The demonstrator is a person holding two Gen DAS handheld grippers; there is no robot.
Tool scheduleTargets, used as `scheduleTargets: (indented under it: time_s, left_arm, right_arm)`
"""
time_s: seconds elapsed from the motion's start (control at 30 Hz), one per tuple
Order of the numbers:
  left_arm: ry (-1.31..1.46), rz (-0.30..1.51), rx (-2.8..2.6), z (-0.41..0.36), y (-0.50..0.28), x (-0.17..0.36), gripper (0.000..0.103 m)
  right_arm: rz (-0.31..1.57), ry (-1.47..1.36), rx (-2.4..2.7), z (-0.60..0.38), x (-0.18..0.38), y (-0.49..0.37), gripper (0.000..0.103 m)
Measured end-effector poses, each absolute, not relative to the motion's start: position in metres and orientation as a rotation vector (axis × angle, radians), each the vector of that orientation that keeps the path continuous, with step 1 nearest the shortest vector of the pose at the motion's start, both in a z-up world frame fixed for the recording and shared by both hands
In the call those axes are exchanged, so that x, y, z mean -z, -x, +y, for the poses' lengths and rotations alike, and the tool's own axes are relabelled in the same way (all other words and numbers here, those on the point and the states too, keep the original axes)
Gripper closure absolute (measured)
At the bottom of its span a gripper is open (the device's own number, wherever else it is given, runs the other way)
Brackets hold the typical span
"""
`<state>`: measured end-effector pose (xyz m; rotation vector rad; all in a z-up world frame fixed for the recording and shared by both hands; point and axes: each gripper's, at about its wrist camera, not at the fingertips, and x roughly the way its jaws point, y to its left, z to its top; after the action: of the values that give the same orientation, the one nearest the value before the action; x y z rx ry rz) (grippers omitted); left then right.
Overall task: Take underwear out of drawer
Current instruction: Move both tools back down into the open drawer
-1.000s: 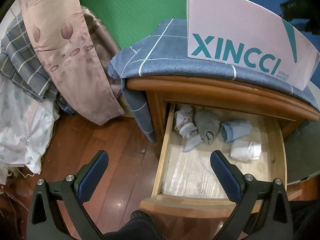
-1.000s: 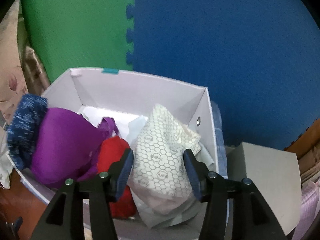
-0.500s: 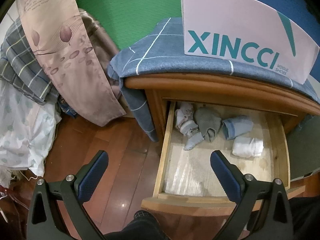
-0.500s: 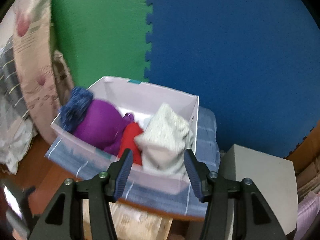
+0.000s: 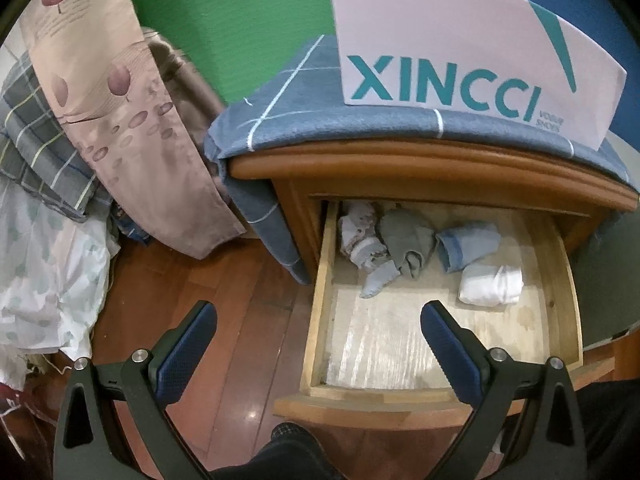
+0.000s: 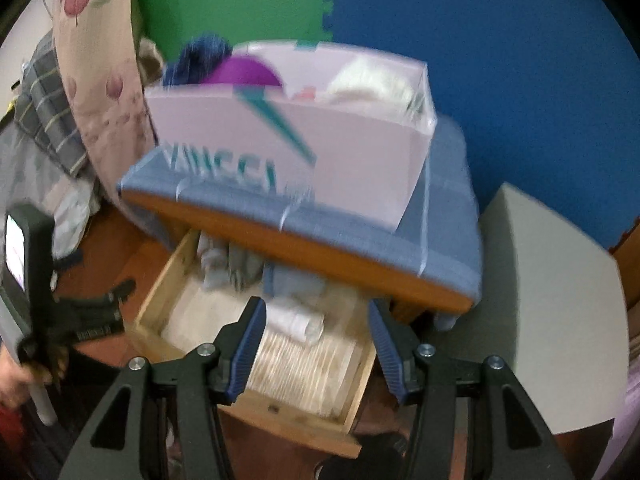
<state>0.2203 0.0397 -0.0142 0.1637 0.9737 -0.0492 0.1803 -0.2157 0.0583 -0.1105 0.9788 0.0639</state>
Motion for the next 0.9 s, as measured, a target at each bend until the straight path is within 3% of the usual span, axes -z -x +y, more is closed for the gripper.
scheduleTargets:
  time_s: [0.6,0.9]
  left_arm:
    - [-0.166,1.067,0.076,0.034,-0.230,0.039,0.001]
    - [-0.250,1.139,0.160,0.009,-0.241,0.055,0.001]
  right_arm:
    - [1.156,0.291,-0.272,-0.192,0.076,-0.218,0.049]
    - [1.227,0.520,-0.366,-0.169,0.130,-0.241,0.049]
